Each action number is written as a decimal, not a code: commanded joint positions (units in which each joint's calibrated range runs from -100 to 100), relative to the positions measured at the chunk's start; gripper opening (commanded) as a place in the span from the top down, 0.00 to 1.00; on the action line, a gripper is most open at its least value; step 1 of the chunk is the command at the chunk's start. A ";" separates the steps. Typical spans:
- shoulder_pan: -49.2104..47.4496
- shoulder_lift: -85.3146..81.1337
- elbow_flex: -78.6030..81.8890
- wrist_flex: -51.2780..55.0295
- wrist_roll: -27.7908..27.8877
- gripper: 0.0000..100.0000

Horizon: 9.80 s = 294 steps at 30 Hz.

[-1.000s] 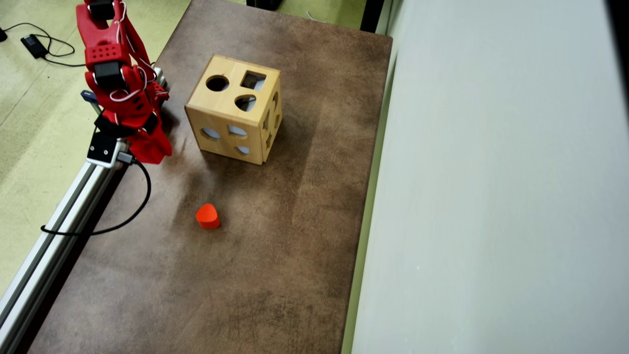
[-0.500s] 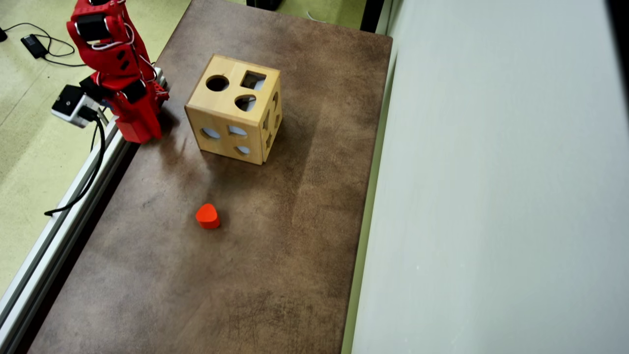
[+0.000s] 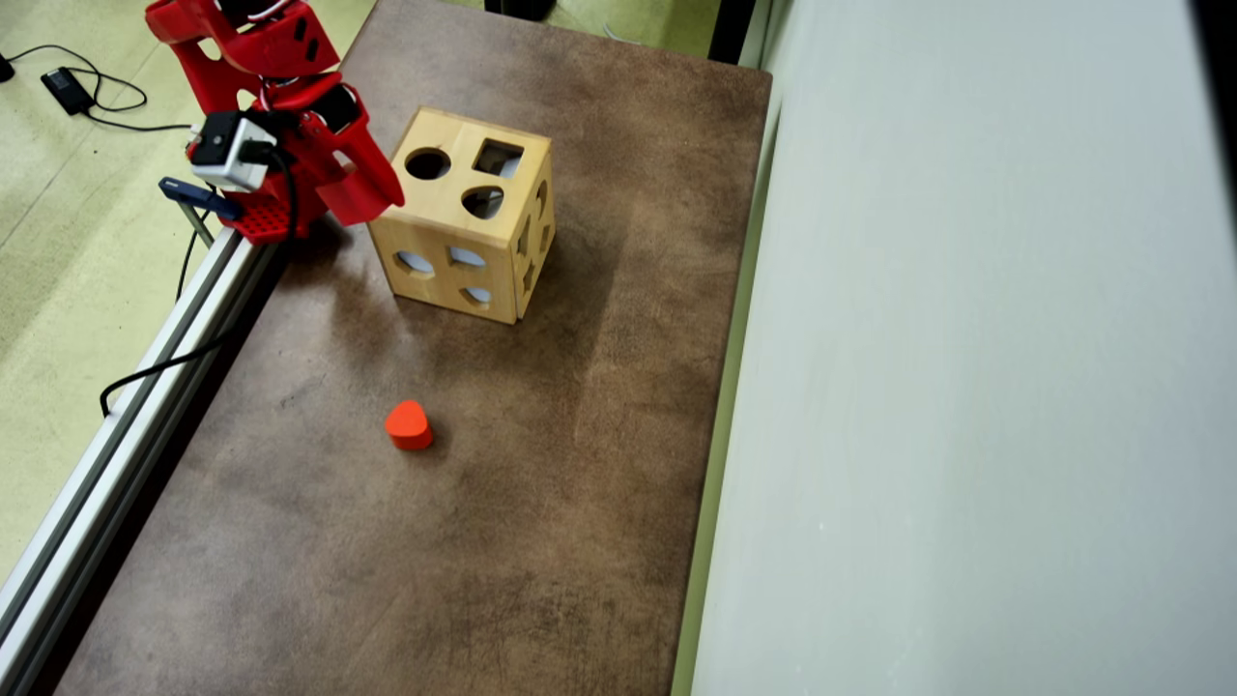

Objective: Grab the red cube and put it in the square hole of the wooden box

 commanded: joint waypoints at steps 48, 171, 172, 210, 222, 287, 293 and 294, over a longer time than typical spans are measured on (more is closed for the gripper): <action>-26.37 29.45 -24.31 8.97 -16.02 0.97; -28.45 33.69 -25.11 7.93 -15.73 0.75; -27.71 33.69 -25.11 7.93 -15.73 0.75; -31.65 34.71 -33.79 7.85 -14.46 0.75; -31.57 38.79 -33.07 8.73 -14.51 0.75; -5.42 -65.16 8.70 10.98 -5.03 0.98; -5.42 -65.24 8.70 10.98 -5.08 0.98; -5.49 -65.24 8.70 10.98 -5.13 0.98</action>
